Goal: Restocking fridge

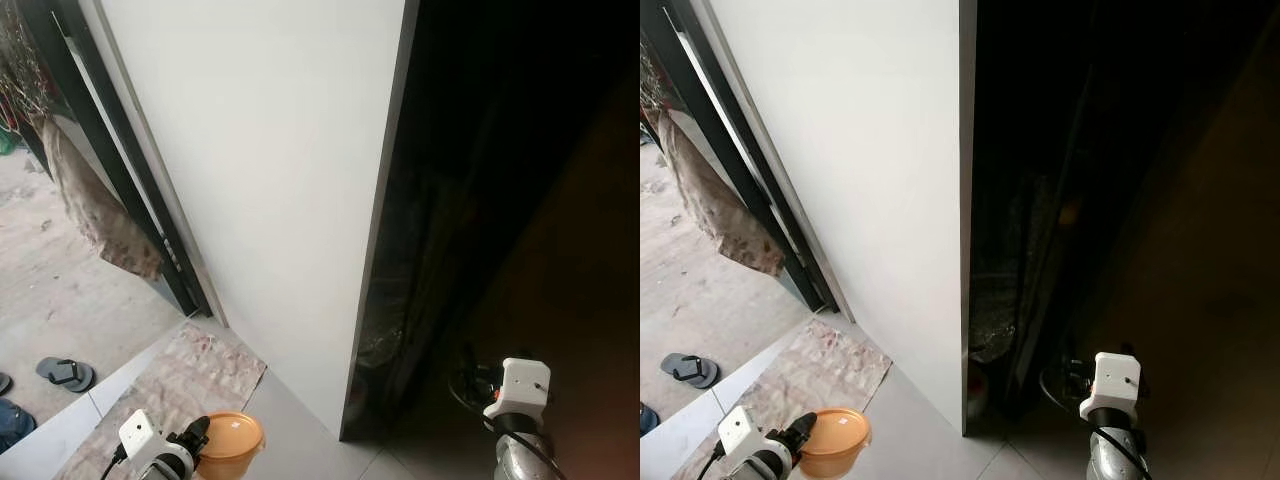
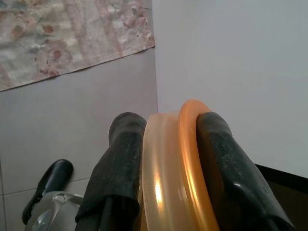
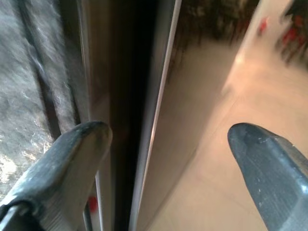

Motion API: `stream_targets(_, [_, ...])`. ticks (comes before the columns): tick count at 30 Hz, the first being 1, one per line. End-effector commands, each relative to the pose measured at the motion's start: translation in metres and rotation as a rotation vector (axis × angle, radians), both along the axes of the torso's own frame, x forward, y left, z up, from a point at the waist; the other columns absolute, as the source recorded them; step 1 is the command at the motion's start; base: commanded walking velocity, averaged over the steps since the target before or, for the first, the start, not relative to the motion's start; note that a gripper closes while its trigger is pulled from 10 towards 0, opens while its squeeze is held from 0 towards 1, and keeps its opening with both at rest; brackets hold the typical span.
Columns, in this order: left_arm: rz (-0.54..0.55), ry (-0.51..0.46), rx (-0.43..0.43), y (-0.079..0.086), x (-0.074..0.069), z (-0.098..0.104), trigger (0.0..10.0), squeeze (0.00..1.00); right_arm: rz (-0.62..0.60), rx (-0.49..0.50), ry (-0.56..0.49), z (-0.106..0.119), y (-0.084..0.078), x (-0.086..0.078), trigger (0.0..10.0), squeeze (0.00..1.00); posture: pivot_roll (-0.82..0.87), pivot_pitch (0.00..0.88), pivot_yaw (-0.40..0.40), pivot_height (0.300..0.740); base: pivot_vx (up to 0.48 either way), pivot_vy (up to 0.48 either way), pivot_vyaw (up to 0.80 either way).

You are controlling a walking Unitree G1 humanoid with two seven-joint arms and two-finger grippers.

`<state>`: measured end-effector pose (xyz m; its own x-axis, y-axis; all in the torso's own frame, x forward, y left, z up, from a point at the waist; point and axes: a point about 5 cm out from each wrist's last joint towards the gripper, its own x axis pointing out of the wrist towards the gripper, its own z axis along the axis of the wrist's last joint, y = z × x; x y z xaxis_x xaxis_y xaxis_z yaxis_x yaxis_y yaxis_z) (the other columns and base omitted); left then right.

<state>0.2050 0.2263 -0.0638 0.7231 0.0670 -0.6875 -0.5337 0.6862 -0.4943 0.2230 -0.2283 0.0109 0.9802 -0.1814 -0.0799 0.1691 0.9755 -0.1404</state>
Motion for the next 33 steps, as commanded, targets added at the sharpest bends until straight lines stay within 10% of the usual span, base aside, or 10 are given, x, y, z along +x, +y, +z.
stream_targets(1, [-0.005, 0.014, 0.020, 0.004, -0.006, -0.003, 10.0, 0.00, 0.057, -0.015, -0.052, 0.011, 0.008, 0.001, 10.0, 0.00, -0.04, 0.000, 0.011, 0.740, 0.000, 0.000, 0.00])
stream_targets(20, [-0.001, 0.008, 0.029, 0.004, -0.004, -0.001, 10.0, 0.00, 0.254, 0.061, -0.155, 0.069, 0.052, 0.048, 10.0, 0.00, -0.05, 0.000, -0.002, 0.740, 0.000, 0.000, 0.00])
stream_targets(21, [-0.004, 0.010, 0.030, 0.004, -0.004, -0.001, 10.0, 0.00, 0.249, 0.051, -0.151, 0.070, 0.053, 0.050, 10.0, 0.20, -0.04, 0.000, -0.003, 0.740, 0.000, 0.000, 0.00])
stream_targets(22, [-0.005, 0.010, 0.030, 0.003, -0.004, -0.002, 10.0, 0.00, 0.225, 0.035, -0.119, 0.069, 0.055, 0.052, 10.0, 1.00, -0.04, 0.000, -0.002, 0.740, 0.000, 0.000, 0.00])
stream_targets(27, [0.000, 0.010, 0.030, 0.004, -0.005, -0.002, 10.0, 0.00, 0.186, 0.028, -0.086, 0.068, 0.056, 0.055, 10.0, 1.00, -0.04, 0.000, 0.004, 0.740, 0.000, 0.000, 0.00])
stream_targets(28, [0.001, 0.011, 0.032, 0.005, -0.006, -0.002, 10.0, 0.00, 0.172, 0.034, -0.103, 0.074, 0.058, 0.060, 10.0, 0.00, -0.05, 0.000, 0.005, 0.740, 0.000, 0.000, 0.00])
stream_targets(33, [-0.002, 0.008, 0.031, 0.003, -0.005, -0.002, 10.0, 0.00, 0.144, 0.058, -0.147, 0.091, 0.064, 0.076, 10.0, 0.00, -0.05, 0.001, 0.006, 0.740, 0.000, 0.000, 0.00])
